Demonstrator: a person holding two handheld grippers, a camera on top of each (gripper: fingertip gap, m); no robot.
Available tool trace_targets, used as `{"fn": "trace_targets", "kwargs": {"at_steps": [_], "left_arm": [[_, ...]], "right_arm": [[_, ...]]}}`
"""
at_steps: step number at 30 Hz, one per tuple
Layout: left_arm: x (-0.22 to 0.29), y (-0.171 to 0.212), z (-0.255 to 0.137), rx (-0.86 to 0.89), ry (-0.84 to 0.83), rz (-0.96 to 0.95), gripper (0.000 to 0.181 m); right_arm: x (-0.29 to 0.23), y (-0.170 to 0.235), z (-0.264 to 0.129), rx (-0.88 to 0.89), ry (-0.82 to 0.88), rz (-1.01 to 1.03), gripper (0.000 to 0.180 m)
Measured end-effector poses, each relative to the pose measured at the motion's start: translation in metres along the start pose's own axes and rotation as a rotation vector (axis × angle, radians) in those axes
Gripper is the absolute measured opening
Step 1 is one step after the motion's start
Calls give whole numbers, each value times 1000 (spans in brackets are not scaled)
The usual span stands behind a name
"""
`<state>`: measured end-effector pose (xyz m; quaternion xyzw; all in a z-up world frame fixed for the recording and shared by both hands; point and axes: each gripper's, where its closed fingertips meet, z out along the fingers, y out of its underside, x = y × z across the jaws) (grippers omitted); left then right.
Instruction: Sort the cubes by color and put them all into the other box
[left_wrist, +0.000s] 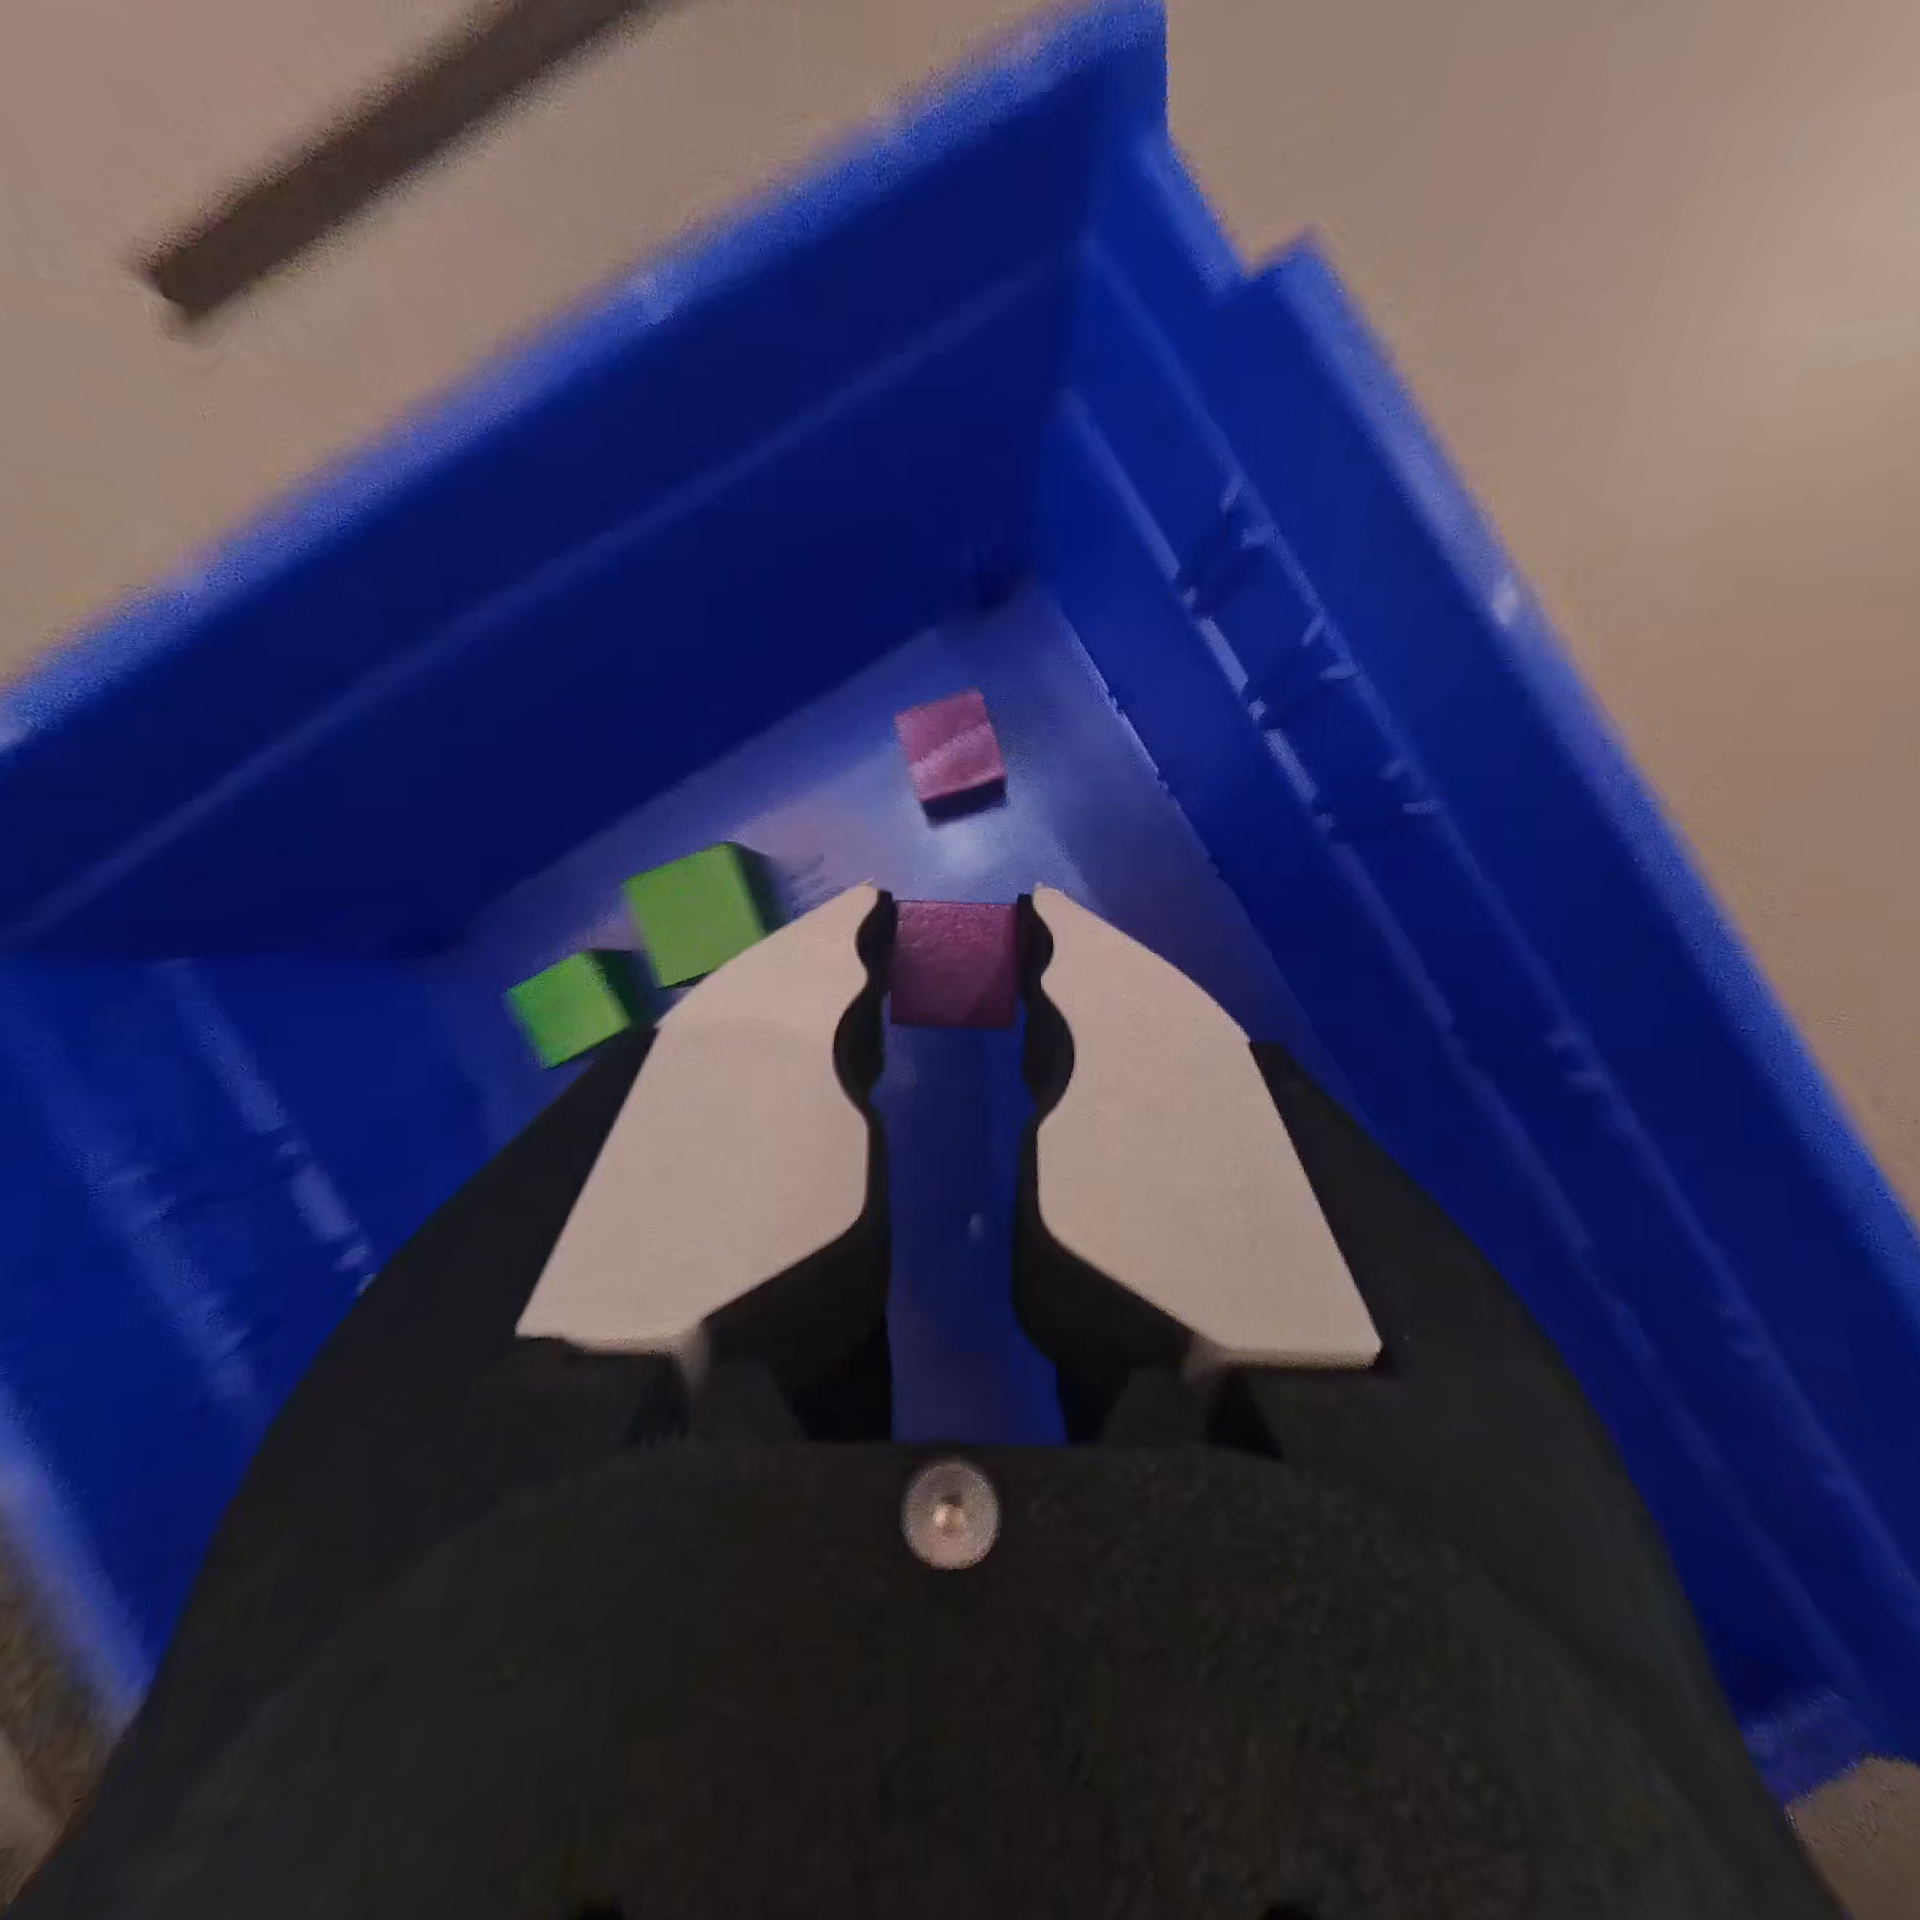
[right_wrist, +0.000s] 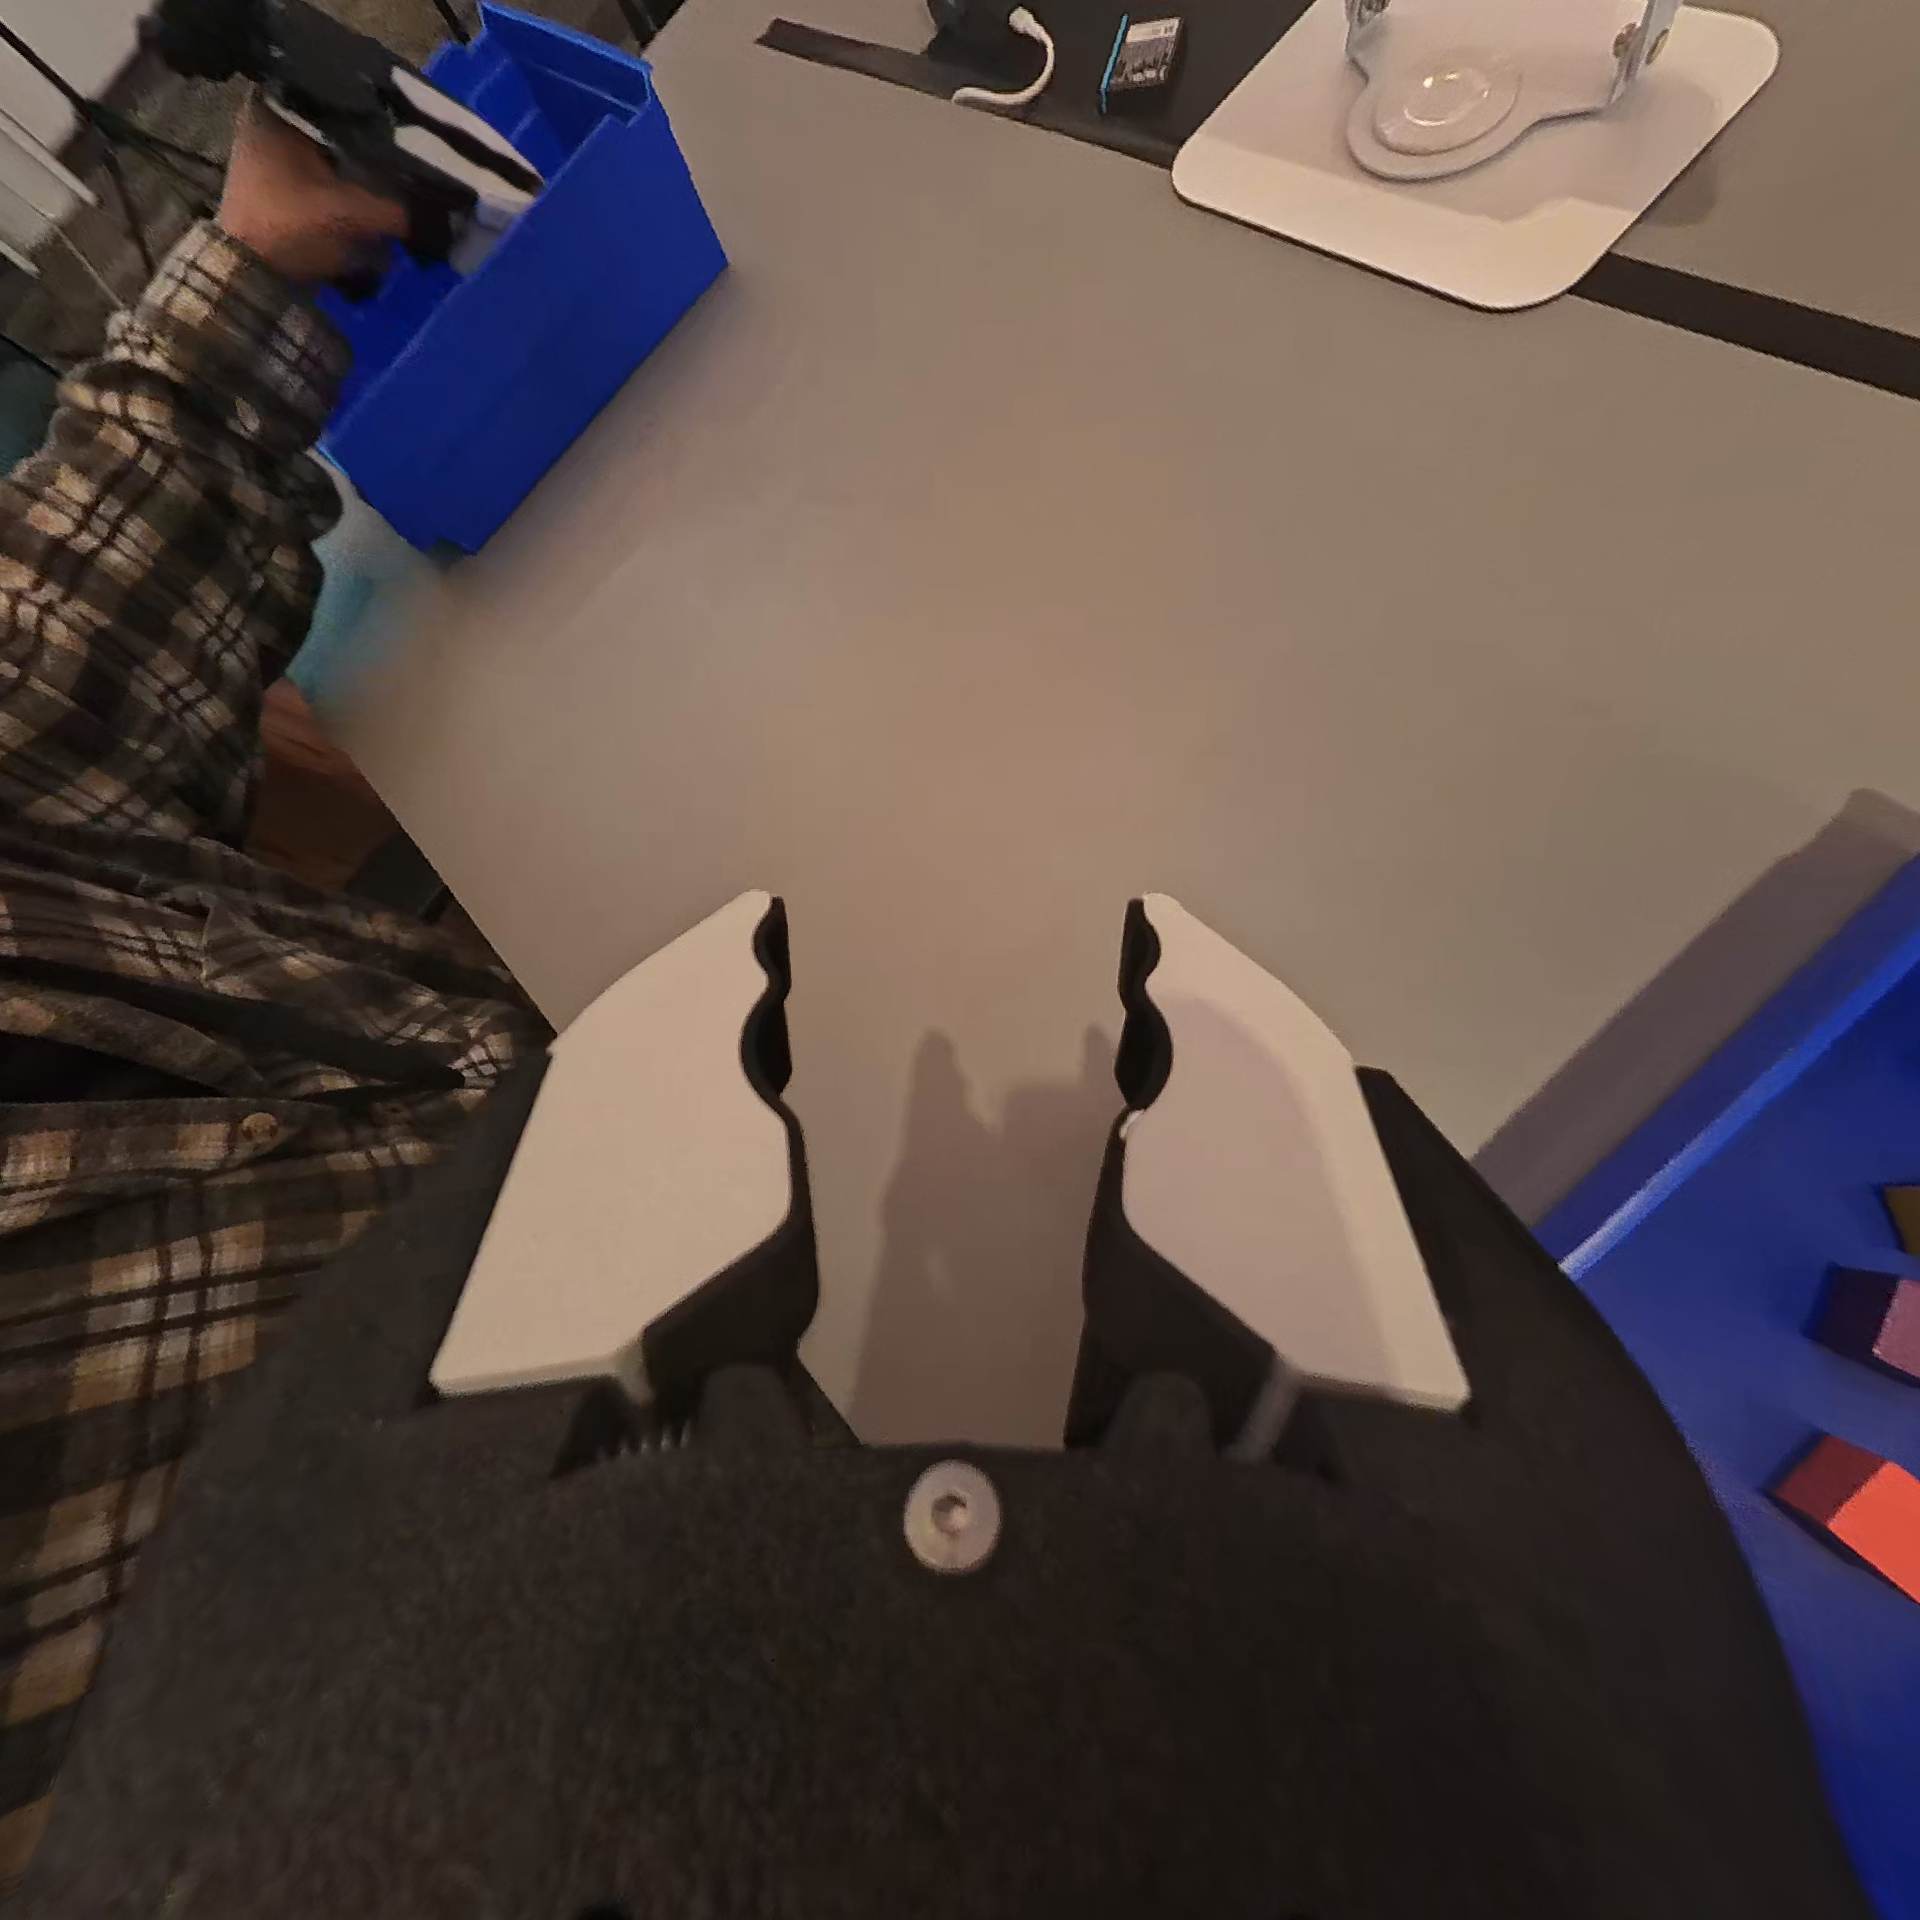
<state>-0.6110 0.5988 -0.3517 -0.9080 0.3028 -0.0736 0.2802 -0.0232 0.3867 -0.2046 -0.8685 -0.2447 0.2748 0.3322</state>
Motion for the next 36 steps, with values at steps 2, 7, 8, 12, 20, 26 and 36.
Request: {"fn": "trace_targets", "kwargs": {"at_steps": [2,7,8,12,20,26,36], "left_arm": [[1,-28,-40,134,-28,1,22],[92,-119,-117,397,-51,218,22],[121,-135,-123,430,-51,283,22],[244,-180,-120,553,2,513,22],[380,-199,-86,634,123,715,22],[403,-196,-67,614,90,774,22],[415,-208,-62,642,100,750,22]], "right_arm": [[1,-7,4,45,-39,31,61],[-8,-50,31,200,-245,169,61],[-13,-60,40,223,-301,203,61],[-47,-90,84,234,-551,334,61],[-94,-101,140,75,-692,386,59],[-98,-97,155,9,-657,357,57],[-105,-95,150,-31,-744,343,23]]}}
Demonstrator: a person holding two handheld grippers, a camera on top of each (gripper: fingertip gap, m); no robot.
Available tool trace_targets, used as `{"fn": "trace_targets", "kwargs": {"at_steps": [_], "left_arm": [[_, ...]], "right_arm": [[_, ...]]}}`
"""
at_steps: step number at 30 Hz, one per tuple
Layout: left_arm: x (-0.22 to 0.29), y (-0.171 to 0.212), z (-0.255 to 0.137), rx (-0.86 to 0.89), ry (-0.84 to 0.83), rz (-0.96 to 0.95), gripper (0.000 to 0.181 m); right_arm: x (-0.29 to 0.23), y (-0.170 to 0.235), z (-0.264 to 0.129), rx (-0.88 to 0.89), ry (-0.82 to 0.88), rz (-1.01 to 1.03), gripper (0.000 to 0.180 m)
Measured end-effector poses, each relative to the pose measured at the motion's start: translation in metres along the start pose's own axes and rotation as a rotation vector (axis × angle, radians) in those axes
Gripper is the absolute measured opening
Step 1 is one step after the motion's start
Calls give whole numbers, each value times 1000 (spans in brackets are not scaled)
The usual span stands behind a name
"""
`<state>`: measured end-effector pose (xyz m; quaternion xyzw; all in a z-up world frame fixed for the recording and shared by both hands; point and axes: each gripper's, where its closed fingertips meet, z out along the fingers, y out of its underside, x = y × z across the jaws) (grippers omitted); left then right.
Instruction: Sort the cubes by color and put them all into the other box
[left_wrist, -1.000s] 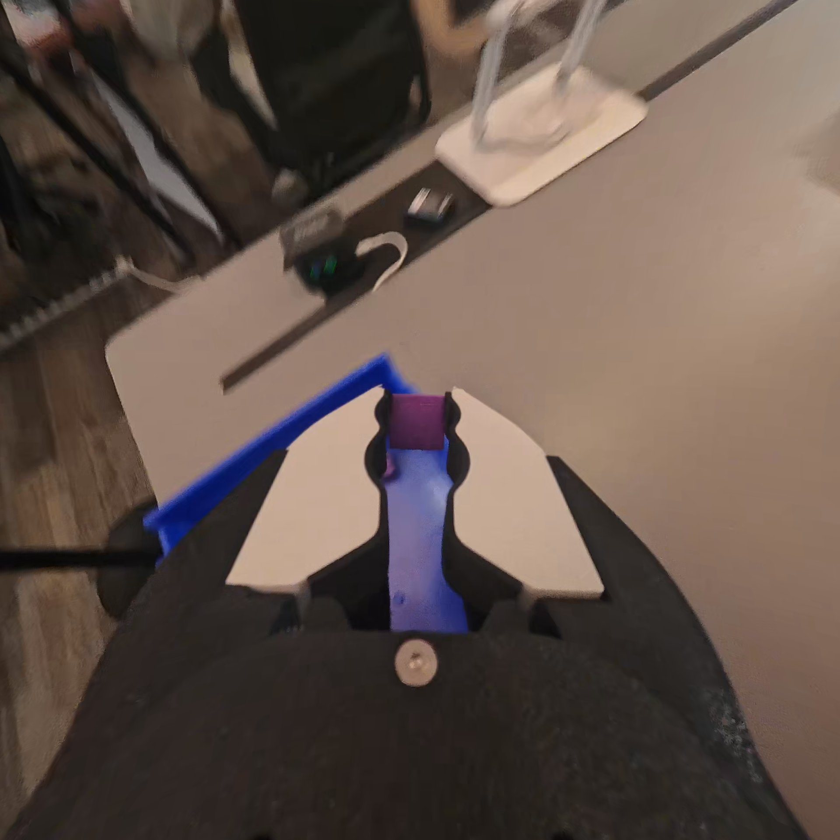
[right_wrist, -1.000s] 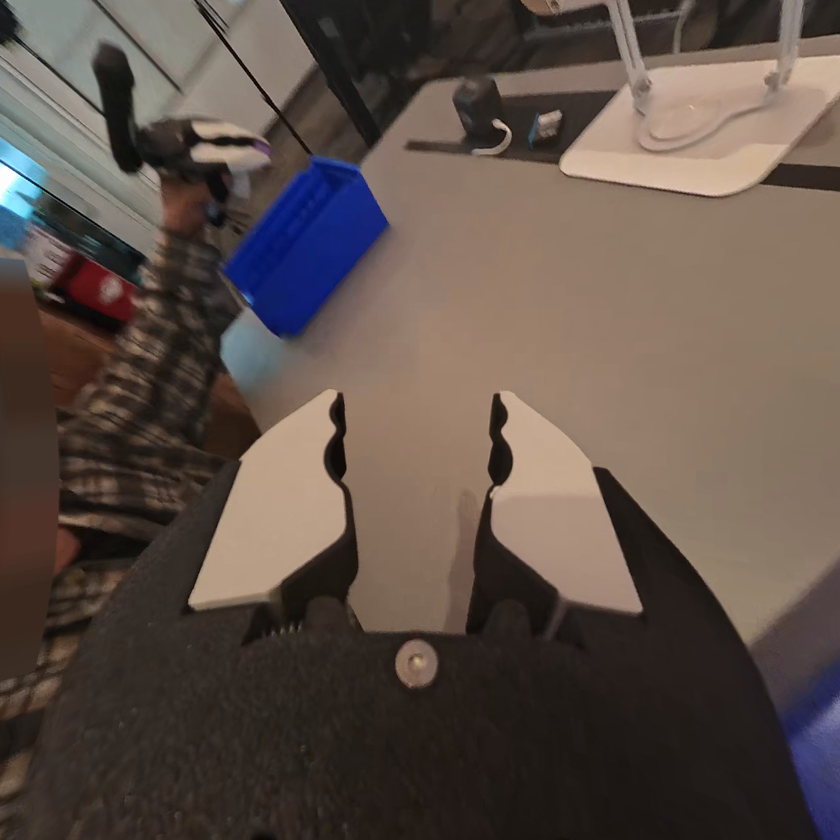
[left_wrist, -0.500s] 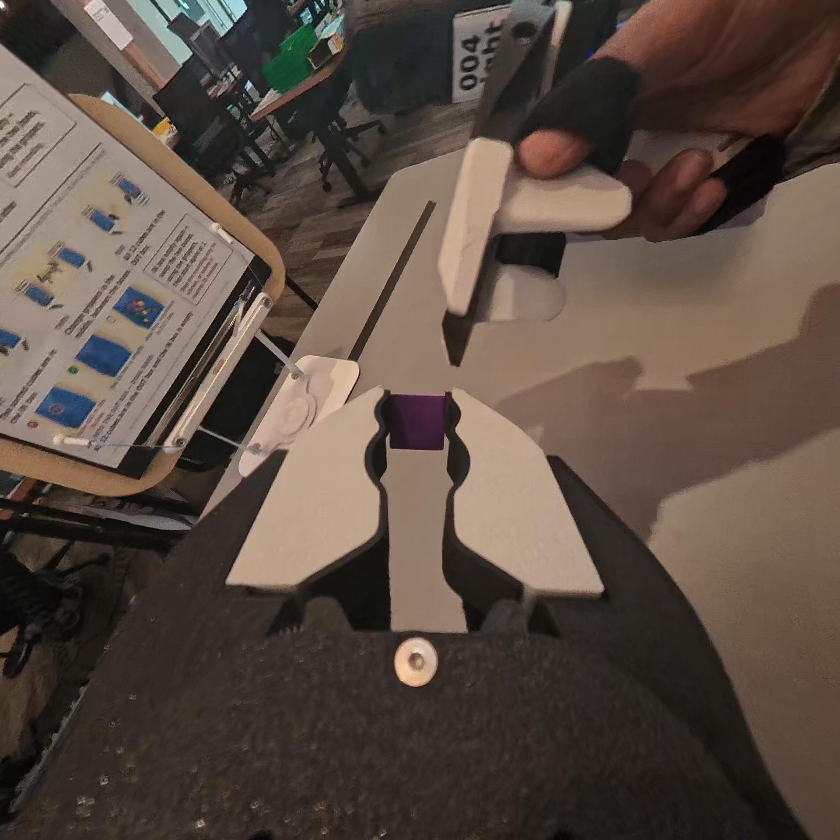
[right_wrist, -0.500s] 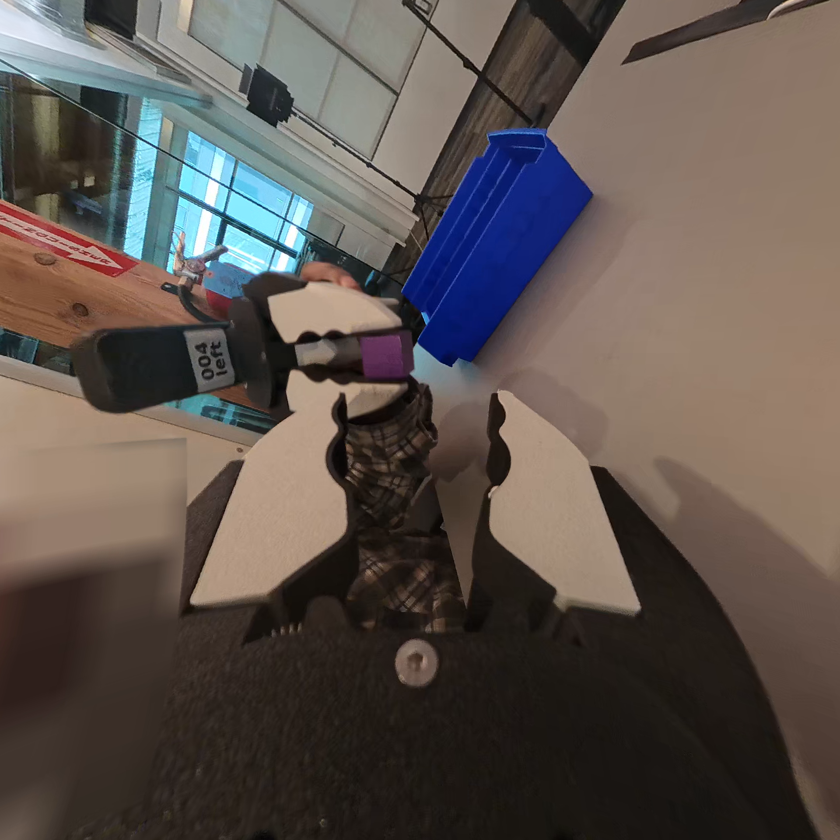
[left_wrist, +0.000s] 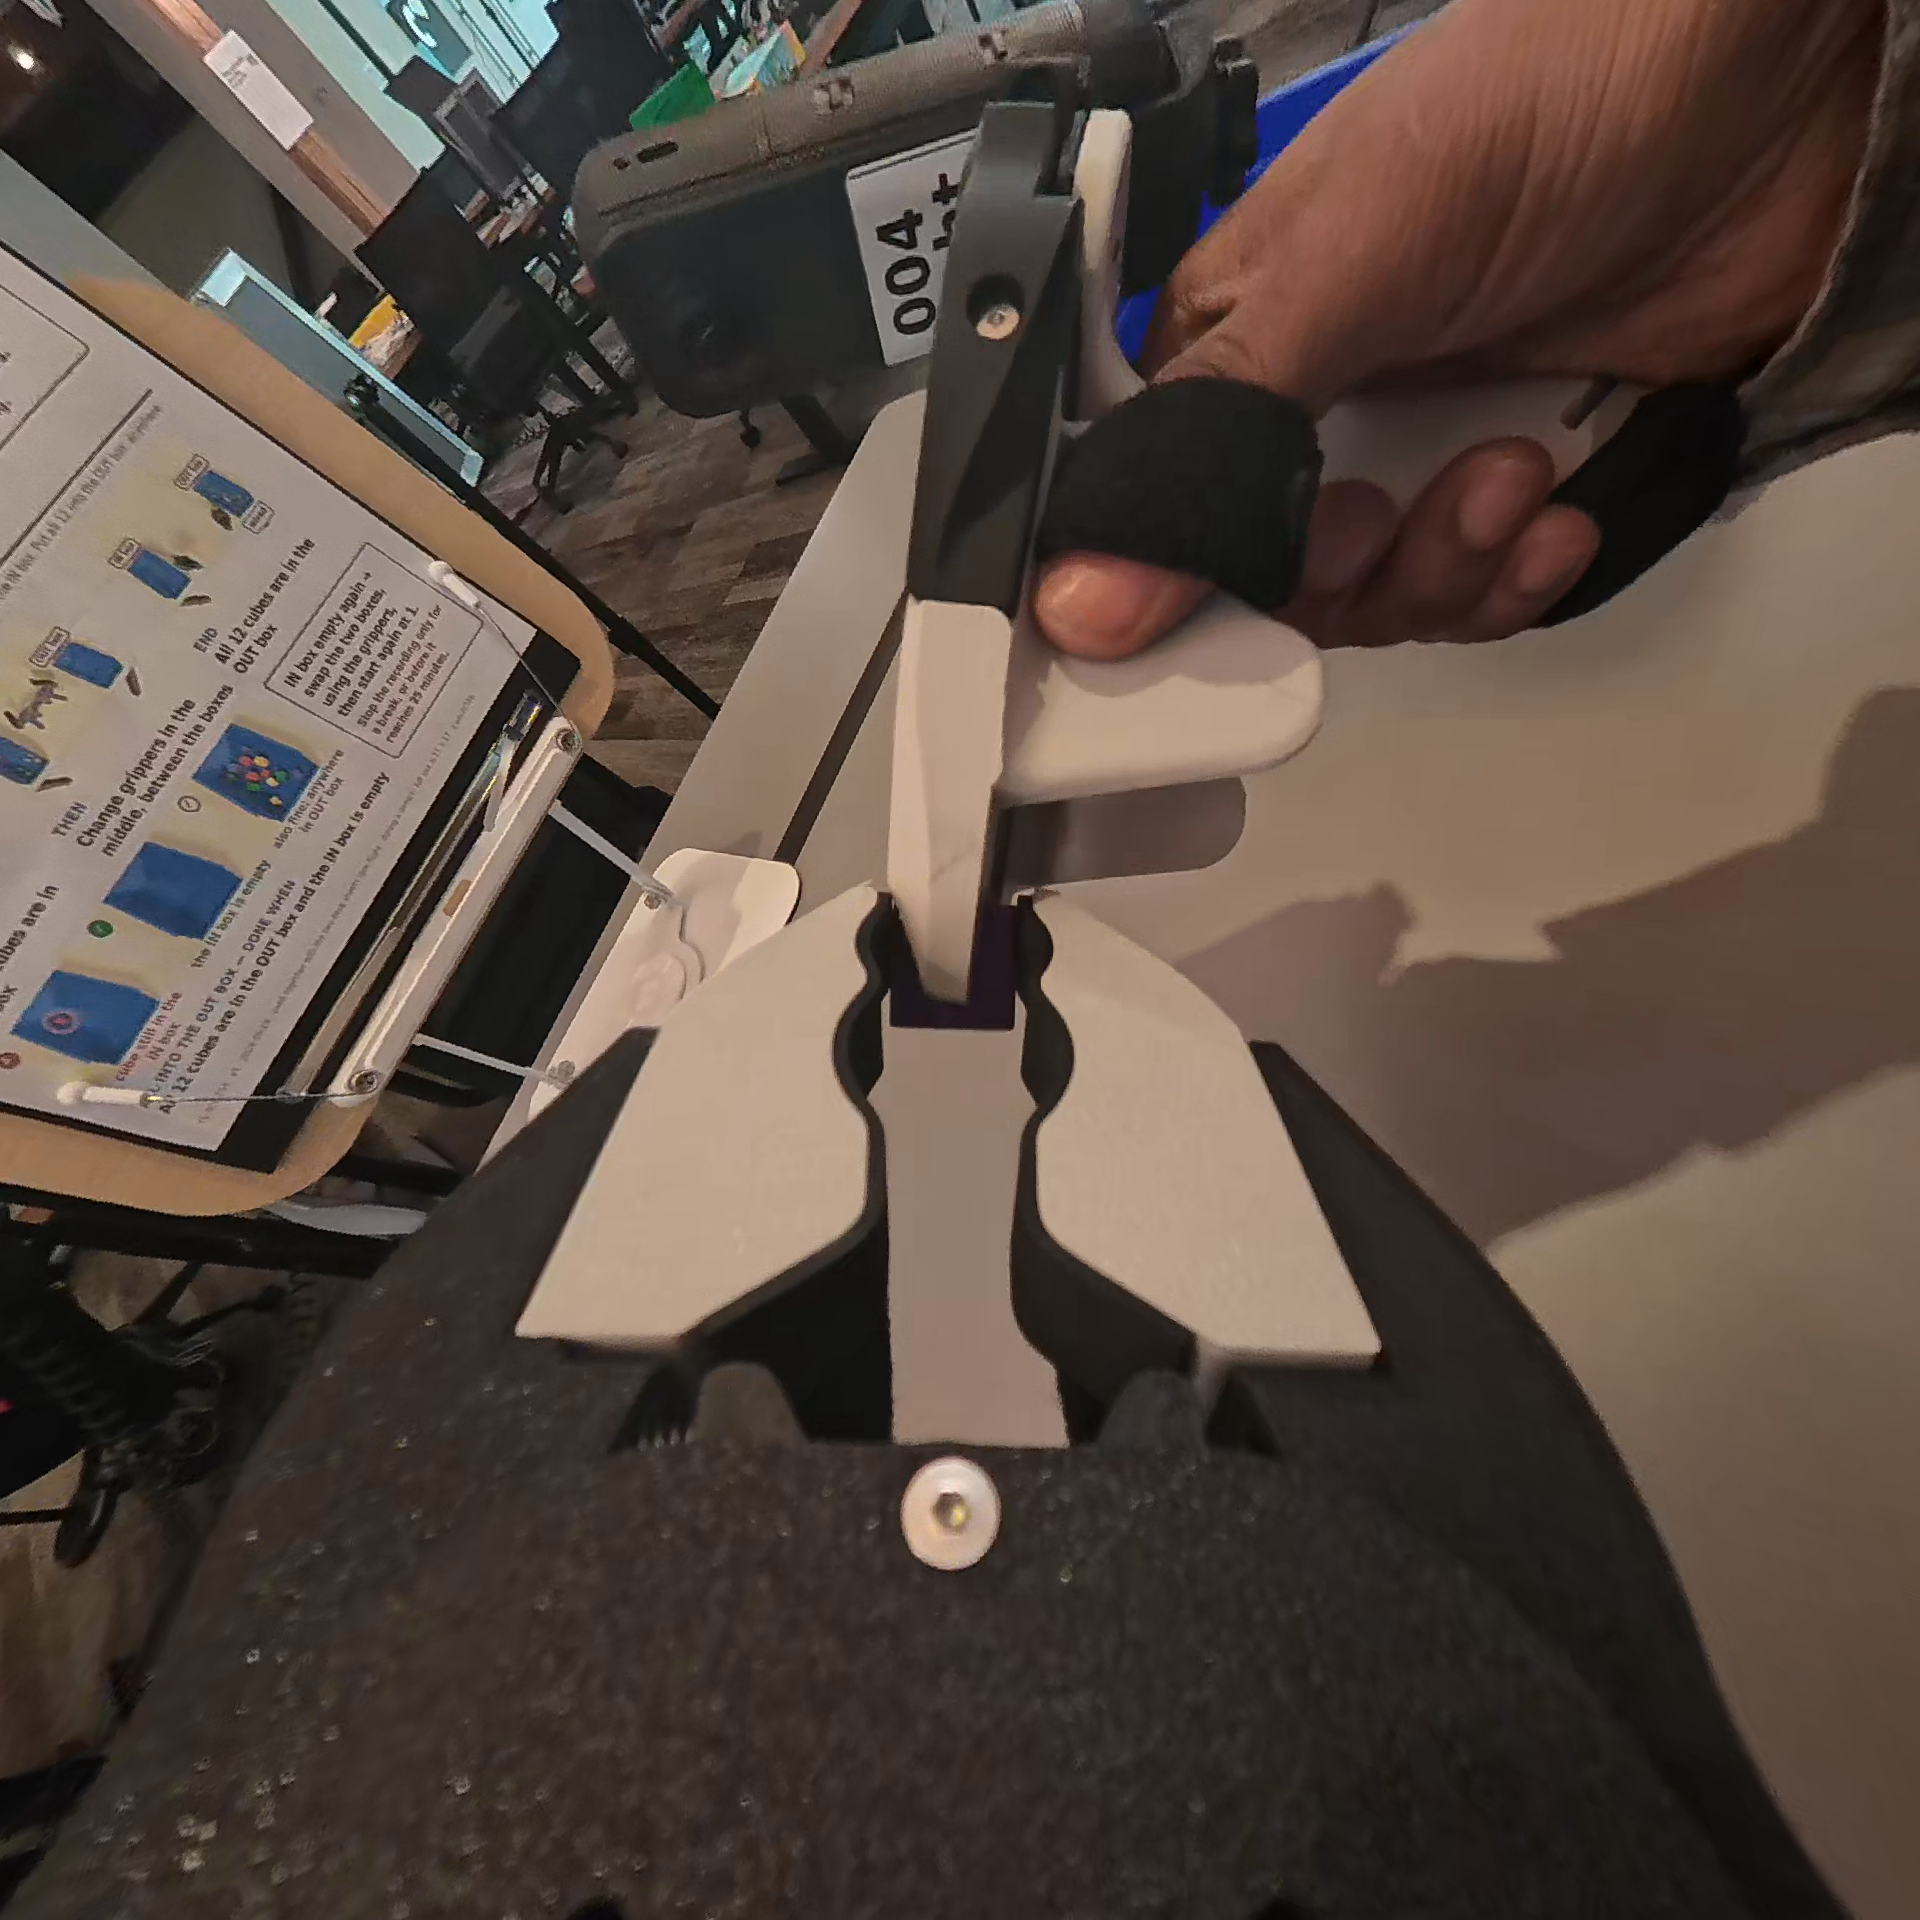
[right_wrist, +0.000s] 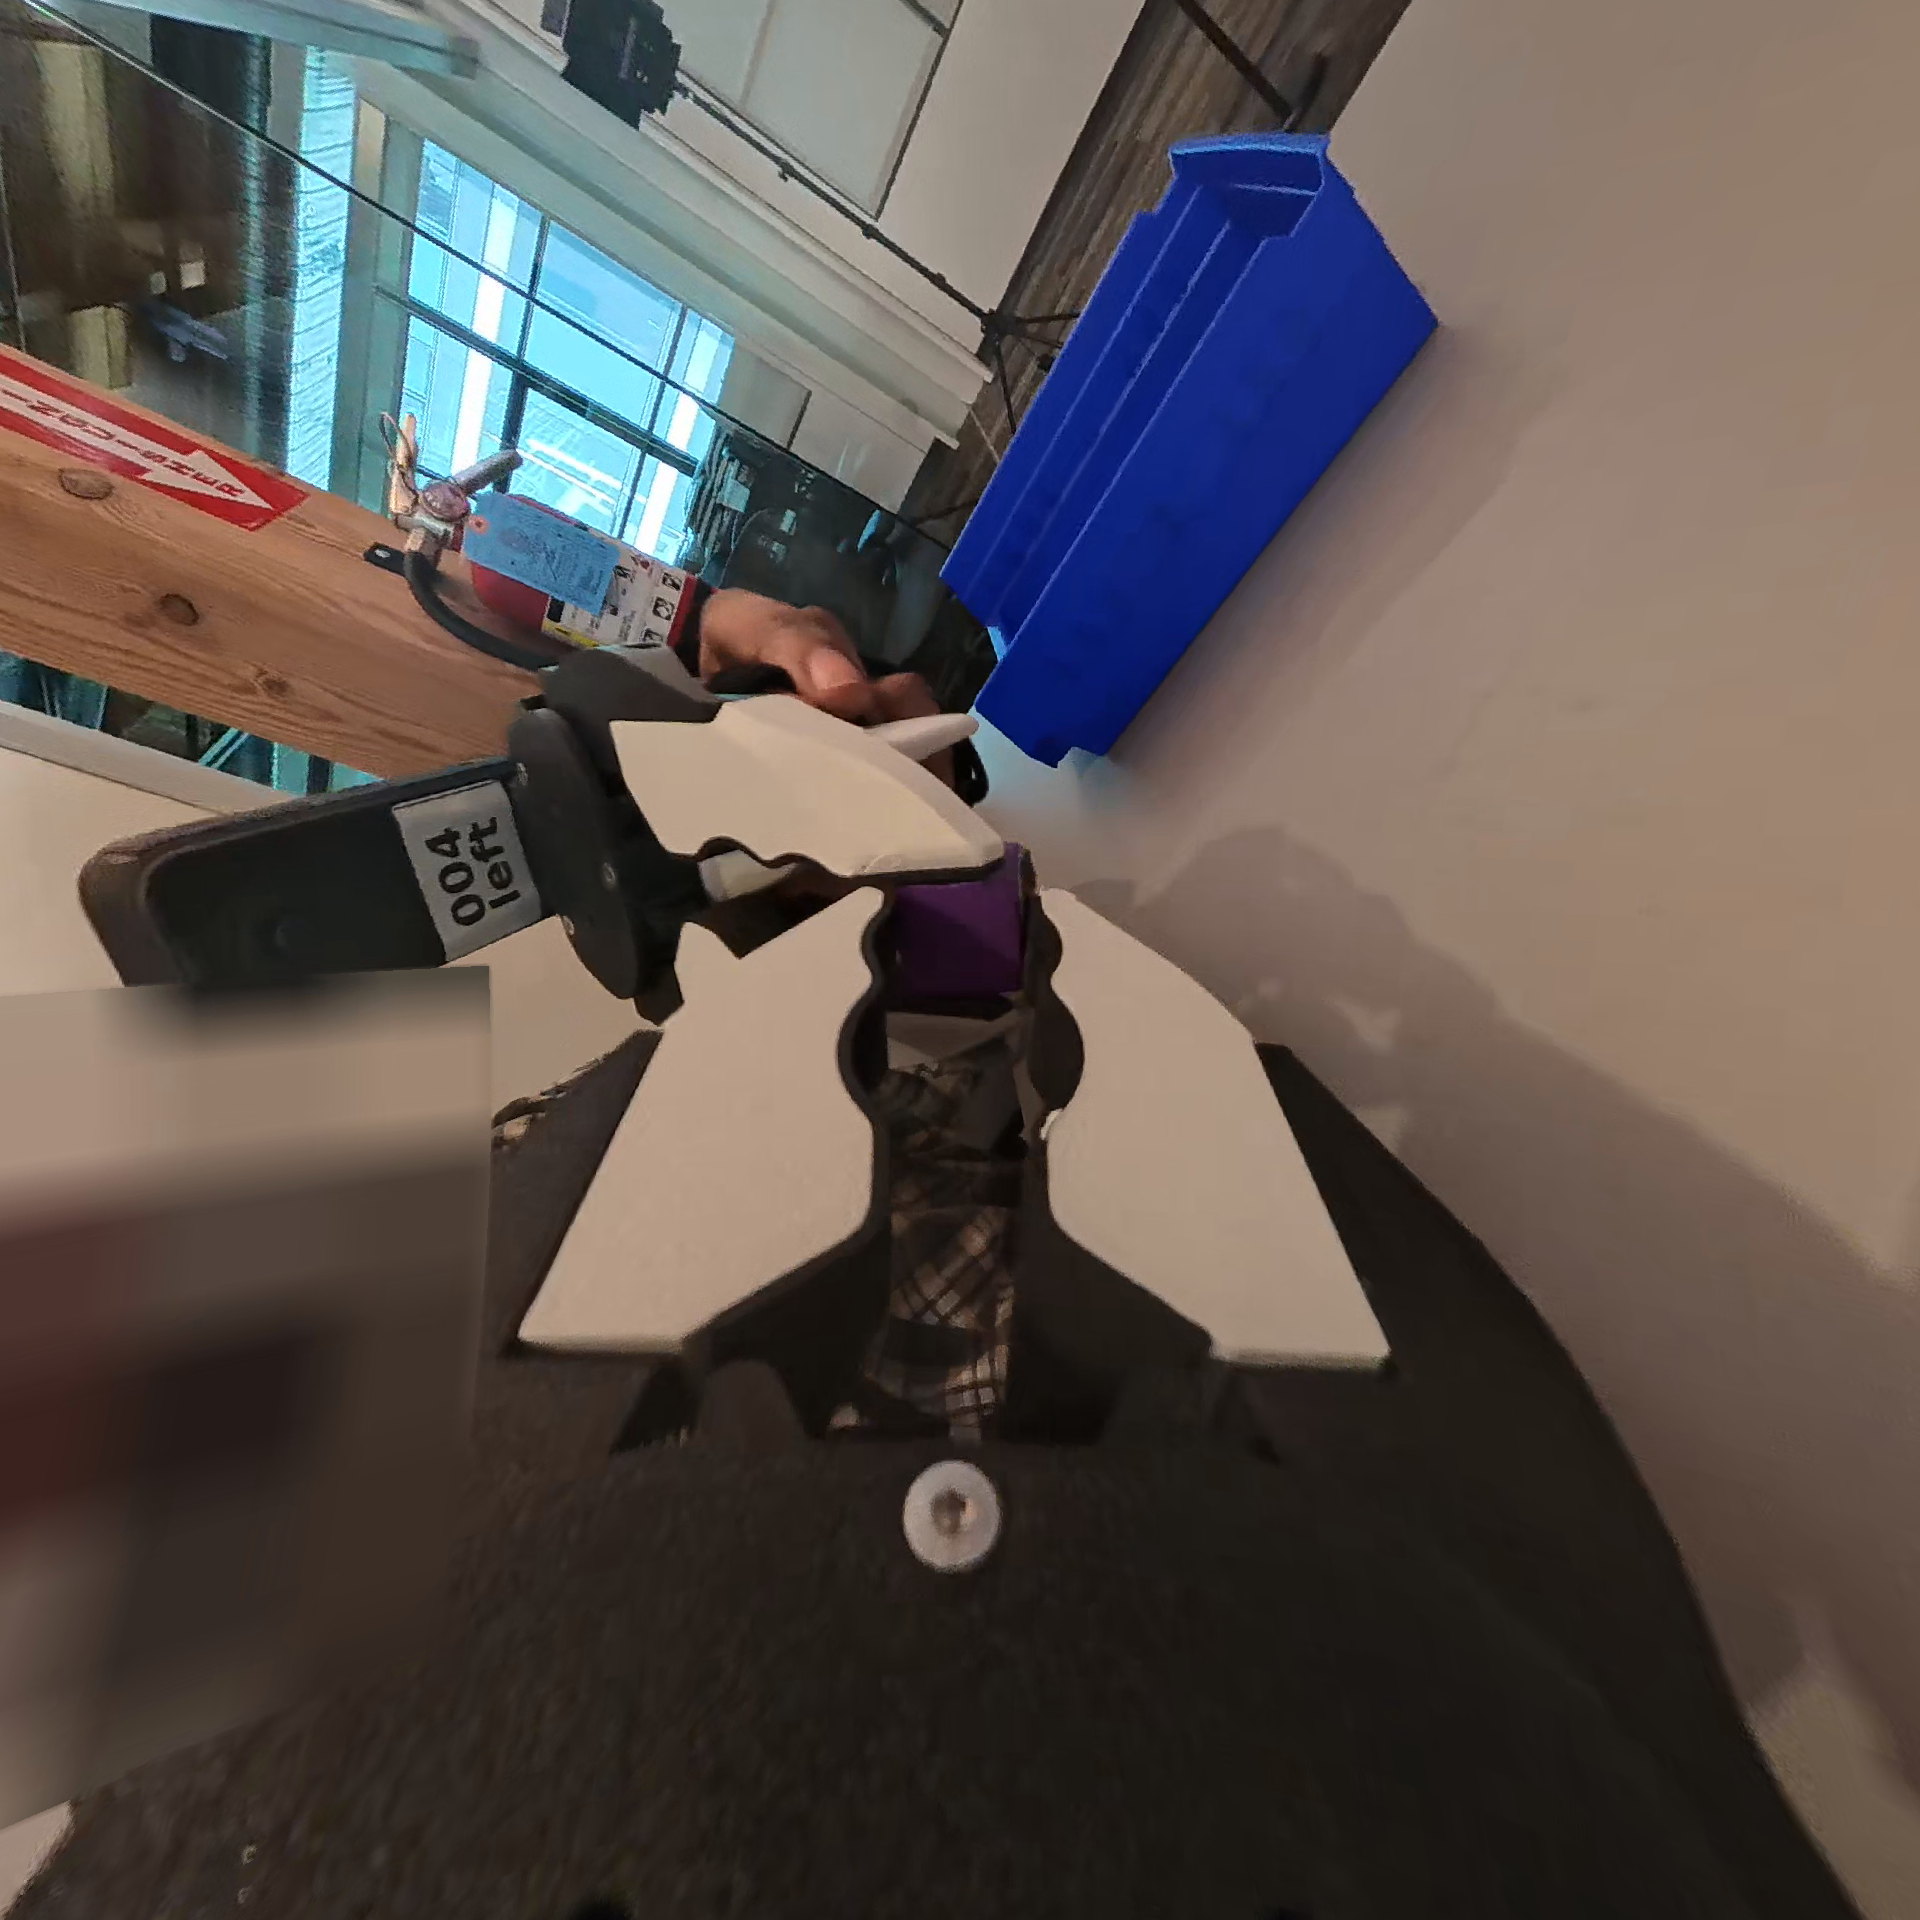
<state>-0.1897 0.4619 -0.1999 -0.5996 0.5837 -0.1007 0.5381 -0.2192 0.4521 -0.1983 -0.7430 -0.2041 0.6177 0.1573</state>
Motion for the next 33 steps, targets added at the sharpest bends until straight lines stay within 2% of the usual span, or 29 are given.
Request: {"fn": "trace_targets", "kwargs": {"at_steps": [7,12,15,18,20,22,25,29,30,31,33], "left_arm": [[2,-11,11,67,40,-86,24],[4,-15,8,88,88,-186,65],[16,2,-10,73,169,-270,87],[23,31,-38,49,205,-337,91],[23,48,-54,46,198,-374,90],[26,63,-66,33,215,-413,86],[24,81,-72,-2,204,-442,83],[20,91,-78,-37,177,-450,79],[18,94,-81,-50,159,-443,79],[14,99,-85,-68,133,-437,79],[-1,114,-99,-118,71,-424,78]], "right_arm": [[7,-3,-18,0,129,-77,22],[11,-7,-49,44,180,-96,22],[29,-10,-120,101,386,-146,22],[71,2,-249,156,806,-158,22],[99,33,-335,139,1070,-84,22],[125,73,-396,90,1237,17,23],[159,122,-430,39,1266,181,23],[188,156,-445,-44,1316,281,24],[190,158,-447,-56,1339,290,33],[189,157,-453,-62,1388,284,55],[177,146,-456,-49,1445,211,63]]}}
